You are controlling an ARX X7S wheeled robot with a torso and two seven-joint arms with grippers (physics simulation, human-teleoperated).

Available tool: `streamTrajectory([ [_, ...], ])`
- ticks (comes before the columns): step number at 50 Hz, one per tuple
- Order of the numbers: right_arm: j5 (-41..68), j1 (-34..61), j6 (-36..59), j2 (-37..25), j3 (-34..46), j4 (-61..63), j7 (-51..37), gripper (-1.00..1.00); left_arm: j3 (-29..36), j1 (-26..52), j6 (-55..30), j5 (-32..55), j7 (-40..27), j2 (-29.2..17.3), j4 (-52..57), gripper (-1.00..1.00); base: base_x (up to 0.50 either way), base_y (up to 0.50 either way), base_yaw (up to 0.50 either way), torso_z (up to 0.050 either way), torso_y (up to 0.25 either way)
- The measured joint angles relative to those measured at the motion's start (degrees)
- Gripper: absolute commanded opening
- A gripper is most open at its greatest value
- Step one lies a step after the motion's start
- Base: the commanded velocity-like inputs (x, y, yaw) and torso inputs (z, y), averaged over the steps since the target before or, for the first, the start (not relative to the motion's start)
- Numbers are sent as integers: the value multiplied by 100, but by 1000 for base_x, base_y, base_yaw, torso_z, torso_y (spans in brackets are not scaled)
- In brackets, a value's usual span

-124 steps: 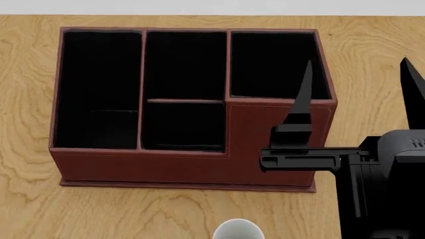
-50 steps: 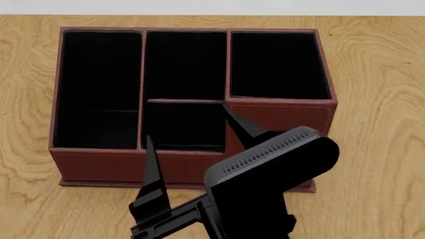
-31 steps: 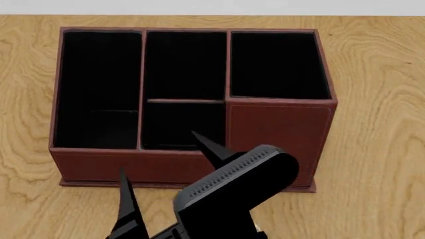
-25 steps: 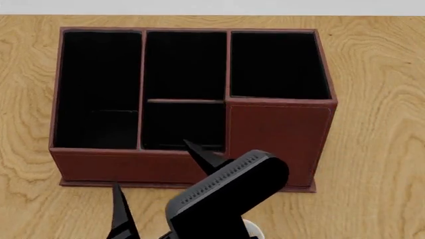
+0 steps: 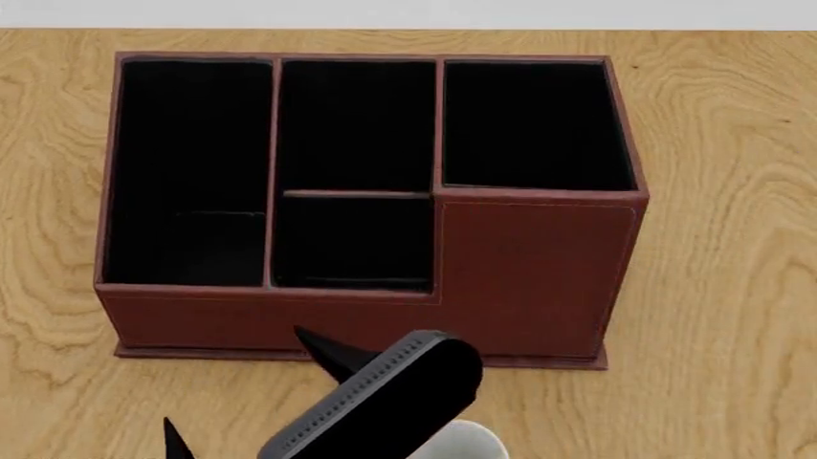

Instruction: Pick up the white mug and place it to the right of the caddy.

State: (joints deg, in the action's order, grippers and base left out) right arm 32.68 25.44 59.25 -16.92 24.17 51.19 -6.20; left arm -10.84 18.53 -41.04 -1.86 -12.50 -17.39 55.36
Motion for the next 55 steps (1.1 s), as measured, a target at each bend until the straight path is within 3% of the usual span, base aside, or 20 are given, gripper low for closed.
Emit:
streamTrajectory([
  [36,609,-35,750,-55,581,444,-162,100,-140,-163,159,111,-52,2,-53,100,0,0,0,0,0],
  [55,2024,279,2290,427,-12,512,-701,100,-232,-239,215,178,-82,5,-63,100,0,0,0,0,0],
])
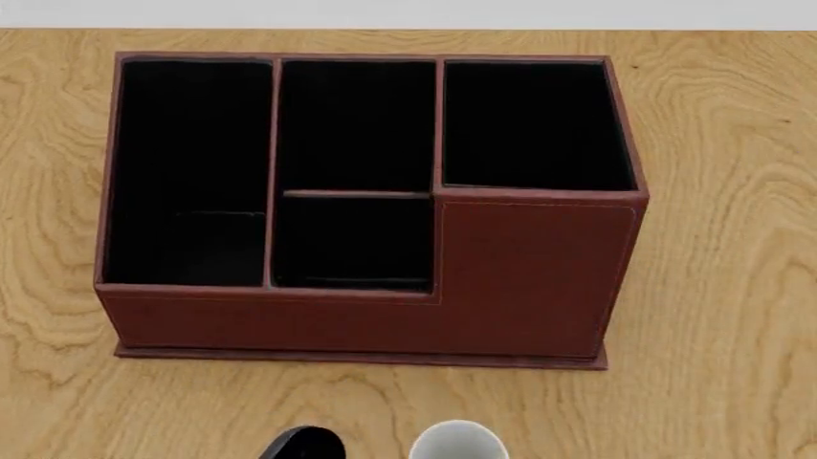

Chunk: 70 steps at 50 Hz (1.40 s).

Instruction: Pick up the white mug and place it to the right of the caddy.

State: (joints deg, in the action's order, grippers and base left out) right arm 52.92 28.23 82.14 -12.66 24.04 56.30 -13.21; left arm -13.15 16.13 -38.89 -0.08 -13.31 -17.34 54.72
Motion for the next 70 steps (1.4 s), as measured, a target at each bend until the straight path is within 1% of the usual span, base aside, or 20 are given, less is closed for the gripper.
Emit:
streamTrajectory([
  [9,1099,285,430,66,-130,-204,-784,100,-22,-49,97,22,-23,11,-66,100,0,0,0,0,0],
  [14,2022,487,522,43,-101,-480,-1553,100,-31,-78,150,32,-36,15,-96,100,0,0,0,0,0],
  [18,2882,680,457,-19,51,-762,-2316,100,-46,-101,187,42,-46,18,-113,100,0,0,0,0,0],
  [22,3538,832,368,-82,203,-986,-2890,100,-61,-119,211,53,-56,19,-124,100,0,0,0,0,0],
  [32,4606,1119,129,-223,566,-1361,-3818,100,-102,-148,235,81,-76,13,-122,100,0,0,0,0,0],
  [40,5081,1238,-48,-330,814,-1571,-4241,100,-121,-174,262,98,-92,8,-132,100,0,0,0,0,0],
  [49,5325,1285,-192,-448,996,-1781,-4475,100,-111,-204,332,103,-112,5,-189,100,0,0,0,0,0],
  [70,5275,1317,-325,-551,1214,-2199,-4405,100,-129,-301,506,124,-150,-16,-318,100,0,0,0,0,0],
])
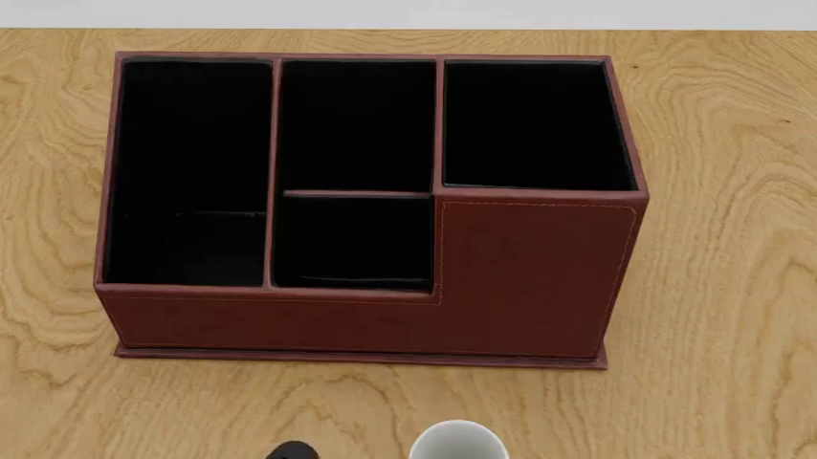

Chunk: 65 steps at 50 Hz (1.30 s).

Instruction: Pick up the white mug and place it to the right of the caddy.

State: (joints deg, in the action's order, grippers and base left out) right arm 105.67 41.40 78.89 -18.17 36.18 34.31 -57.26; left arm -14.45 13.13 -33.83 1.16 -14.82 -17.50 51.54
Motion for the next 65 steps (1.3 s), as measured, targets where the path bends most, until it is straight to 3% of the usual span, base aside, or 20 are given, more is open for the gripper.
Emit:
streamTrajectory([
  [65,-1057,-114,-274,177,622,-953,1051,100,-139,-244,367,147,-82,-62,-278,100,0,0,0,0,0],
])
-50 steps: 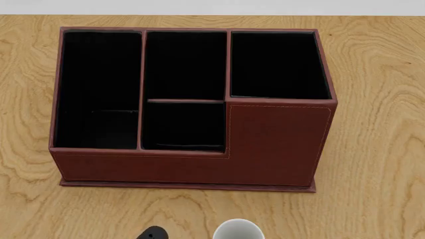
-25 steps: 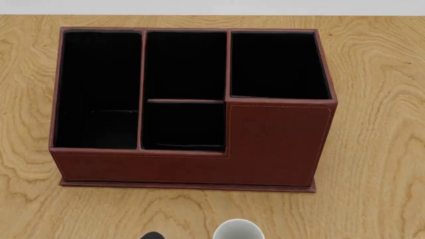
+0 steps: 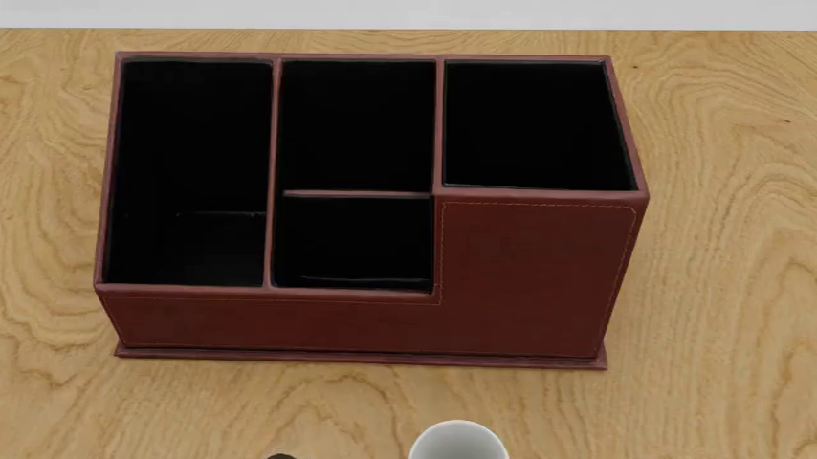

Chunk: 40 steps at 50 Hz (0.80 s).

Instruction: Pick up the white mug and place it to the right of the caddy.

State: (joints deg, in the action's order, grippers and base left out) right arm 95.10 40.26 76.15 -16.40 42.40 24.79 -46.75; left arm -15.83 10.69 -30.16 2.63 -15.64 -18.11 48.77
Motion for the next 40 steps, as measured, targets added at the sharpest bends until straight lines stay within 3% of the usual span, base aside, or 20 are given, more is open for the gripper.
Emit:
streamTrajectory([
  [40,-617,-163,-224,77,455,-508,662,100,43,-145,293,25,-64,-16,-293,100,0,0,0,0,0],
])
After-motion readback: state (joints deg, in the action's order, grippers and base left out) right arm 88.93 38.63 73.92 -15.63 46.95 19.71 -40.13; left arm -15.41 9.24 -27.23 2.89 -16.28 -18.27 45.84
